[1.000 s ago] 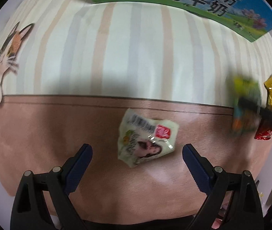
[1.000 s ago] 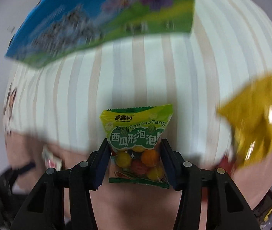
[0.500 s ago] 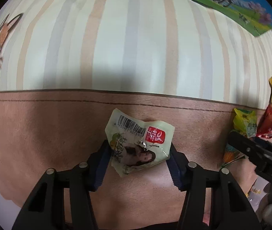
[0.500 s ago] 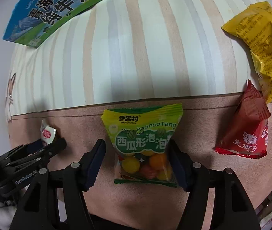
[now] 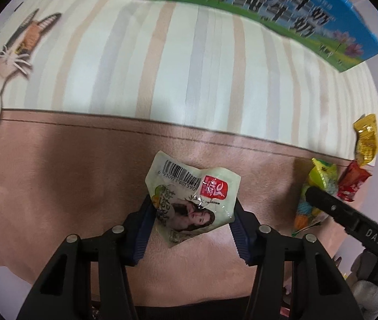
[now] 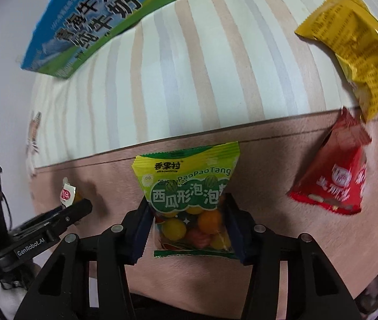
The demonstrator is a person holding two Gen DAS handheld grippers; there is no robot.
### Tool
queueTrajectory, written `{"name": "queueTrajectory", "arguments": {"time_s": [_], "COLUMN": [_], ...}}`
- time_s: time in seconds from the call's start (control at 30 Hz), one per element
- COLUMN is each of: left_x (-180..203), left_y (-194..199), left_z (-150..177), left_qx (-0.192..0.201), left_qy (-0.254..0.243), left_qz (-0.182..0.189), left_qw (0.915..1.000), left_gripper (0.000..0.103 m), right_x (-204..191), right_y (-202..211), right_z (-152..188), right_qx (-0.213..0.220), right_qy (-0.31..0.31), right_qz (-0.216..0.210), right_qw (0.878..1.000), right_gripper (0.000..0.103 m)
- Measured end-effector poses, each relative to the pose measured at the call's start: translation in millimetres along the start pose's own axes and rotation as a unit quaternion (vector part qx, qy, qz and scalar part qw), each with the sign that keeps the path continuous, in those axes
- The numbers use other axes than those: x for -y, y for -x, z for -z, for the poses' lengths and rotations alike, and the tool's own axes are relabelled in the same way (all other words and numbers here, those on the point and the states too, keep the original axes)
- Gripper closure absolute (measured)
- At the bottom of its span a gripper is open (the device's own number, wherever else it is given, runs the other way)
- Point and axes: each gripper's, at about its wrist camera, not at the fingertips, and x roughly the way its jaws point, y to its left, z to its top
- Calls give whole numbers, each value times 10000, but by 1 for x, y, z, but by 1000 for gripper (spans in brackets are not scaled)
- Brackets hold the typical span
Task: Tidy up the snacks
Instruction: 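Carry both packs into the box and open both tools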
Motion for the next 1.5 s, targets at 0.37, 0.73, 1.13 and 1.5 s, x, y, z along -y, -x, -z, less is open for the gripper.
{"name": "queueTrajectory", "arguments": {"time_s": [0.37,0.73,1.13,1.5], "left_x": [15,62,78,64], "left_y": [96,161,149,90], "left_z": [-21,-117,-266,-364], "left_qx": [629,1140,842,452], "left_qy": [-256,-634,-546,-516], "left_qz": [687,785,360,-184], "left_qw": [9953,9883,9943,9975], "left_gripper": [52,52,52,52], "right_x": [-24,-55,-74,-61], "right_y": [75,187,191,130], "right_z": [-15,-113,-244,-281], "right_qx": [491,1378,1519,1111], "right_qy": [113,416,478,318], "right_qz": [-861,-1200,-311,215], "right_qw": [9950,9823,9867,9931], "right_gripper": [50,50,50,50]}}
